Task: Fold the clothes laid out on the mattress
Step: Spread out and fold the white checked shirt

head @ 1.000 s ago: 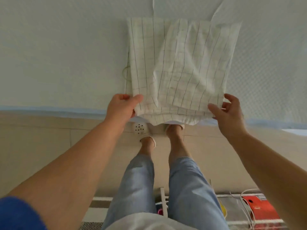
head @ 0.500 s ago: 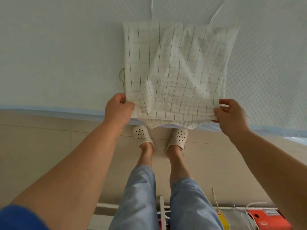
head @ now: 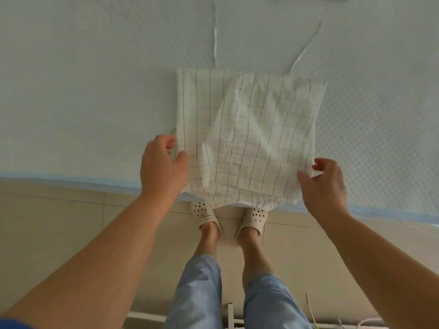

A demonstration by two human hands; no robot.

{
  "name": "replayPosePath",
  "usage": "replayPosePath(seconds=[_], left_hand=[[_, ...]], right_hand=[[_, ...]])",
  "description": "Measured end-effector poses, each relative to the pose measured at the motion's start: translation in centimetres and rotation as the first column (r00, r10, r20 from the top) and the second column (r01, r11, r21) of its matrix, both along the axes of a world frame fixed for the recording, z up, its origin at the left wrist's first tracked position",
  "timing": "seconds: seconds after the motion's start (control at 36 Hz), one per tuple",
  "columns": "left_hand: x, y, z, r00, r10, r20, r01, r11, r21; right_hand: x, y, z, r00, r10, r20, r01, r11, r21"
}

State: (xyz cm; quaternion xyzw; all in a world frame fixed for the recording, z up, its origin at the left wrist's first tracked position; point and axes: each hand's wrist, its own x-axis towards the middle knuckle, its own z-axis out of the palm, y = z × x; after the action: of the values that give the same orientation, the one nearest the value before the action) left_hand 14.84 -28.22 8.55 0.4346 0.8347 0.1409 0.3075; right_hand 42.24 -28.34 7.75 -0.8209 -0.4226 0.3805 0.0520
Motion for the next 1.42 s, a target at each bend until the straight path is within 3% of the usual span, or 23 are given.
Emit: replayPosePath(seconds=[0.06,0.14,0.19,0.28,0.39,0.5,0.67,0.97,1.08,1.22,1.42], left_hand=[[0.5,2.5,0.0,0.998,-0.053,-0.013,0.054,0.996,0.070],[0.5,7.2,-0.9,0.999,0.052,0.010,-0.052,0.999,0.006],[0.2,9.8,-1.5,0.989,0.142,0.041,-0.140,0.990,-0.034],[0.1,12.0,-2.3,0.990,0.130,0.060,-0.129,0.991,-0.017],[0.4,13.1,-3.1,0.979,0.181,0.090,-0.185,0.982,0.045],[-0.1,13.1,-3.6,0.892,0.372,0.257,-0.376,0.926,-0.033],[-1.2,13.1,-4.1,0.776,0.437,0.455,-0.398,0.899,-0.184],[-1.7,12.1,-4.2,0.807,0.352,0.474,-0.337,0.934,-0.121],[-1.6,11.6,-4.4,0.787,0.374,0.491,-0.361,0.924,-0.127],[-1.6,10.8,-4.5,0.796,0.399,0.455,-0.379,0.915,-0.140],[-0.1,6.1,-1.4,0.912,0.276,0.303,-0.228,0.956,-0.183]], right_hand=[[-0.5,1.6,0.3,1.000,-0.002,0.010,0.001,0.995,0.100],[-1.1,5.7,0.6,0.999,-0.045,-0.030,0.051,0.975,0.215],[-1.4,8.8,0.5,0.994,-0.084,-0.071,0.098,0.969,0.225],[-2.2,12.2,0.1,0.989,-0.106,-0.101,0.125,0.971,0.203],[-3.0,13.7,-0.2,0.997,-0.066,-0.047,0.074,0.978,0.197],[-2.0,13.7,-0.2,0.996,-0.078,-0.049,0.087,0.975,0.206],[-1.5,13.1,-0.9,0.999,0.032,0.008,-0.032,0.981,0.192],[-0.5,12.6,-0.6,0.983,0.130,0.130,-0.159,0.956,0.246],[-0.3,12.8,-0.8,0.996,-0.017,0.086,-0.008,0.959,0.282],[-0.4,12.1,-1.7,0.982,-0.186,-0.019,0.186,0.965,0.186],[-1.6,7.1,-0.5,0.985,-0.140,-0.100,0.152,0.981,0.122]])
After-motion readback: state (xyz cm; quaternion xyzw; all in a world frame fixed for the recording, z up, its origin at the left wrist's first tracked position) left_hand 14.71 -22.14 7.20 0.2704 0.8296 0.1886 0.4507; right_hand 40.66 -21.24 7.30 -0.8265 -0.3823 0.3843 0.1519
